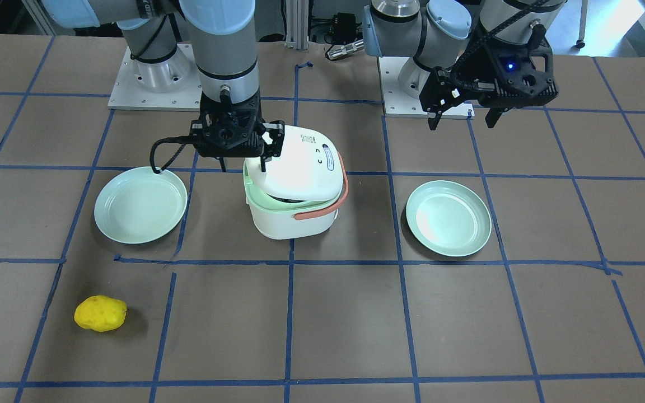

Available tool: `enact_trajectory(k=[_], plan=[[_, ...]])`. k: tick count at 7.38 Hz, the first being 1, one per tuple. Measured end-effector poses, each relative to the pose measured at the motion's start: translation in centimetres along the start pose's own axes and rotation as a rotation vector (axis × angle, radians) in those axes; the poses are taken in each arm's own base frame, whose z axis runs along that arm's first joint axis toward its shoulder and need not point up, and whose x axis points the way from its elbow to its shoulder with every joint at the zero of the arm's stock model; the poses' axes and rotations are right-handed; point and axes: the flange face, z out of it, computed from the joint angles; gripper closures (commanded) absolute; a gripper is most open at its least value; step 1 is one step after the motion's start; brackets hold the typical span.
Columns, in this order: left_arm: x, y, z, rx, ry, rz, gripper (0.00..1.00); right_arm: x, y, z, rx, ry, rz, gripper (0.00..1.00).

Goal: Press rice cooker button

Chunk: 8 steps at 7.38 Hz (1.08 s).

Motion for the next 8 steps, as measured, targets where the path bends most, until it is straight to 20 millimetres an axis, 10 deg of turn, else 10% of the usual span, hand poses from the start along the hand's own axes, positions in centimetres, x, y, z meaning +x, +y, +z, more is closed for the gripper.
enact_trajectory(k=[4, 8], plan=[[0.0, 0.0, 0.0, 0.0, 0.0, 0.0, 0.0, 9.4, -2.9, -6.9, 0.007, 0.029, -0.027, 0.0], [0.0, 0.0, 0.0, 0.0, 0.0, 0.0, 0.0, 11.3, -2.7, -7.7, 0.004, 0.037, -0.02, 0.0]])
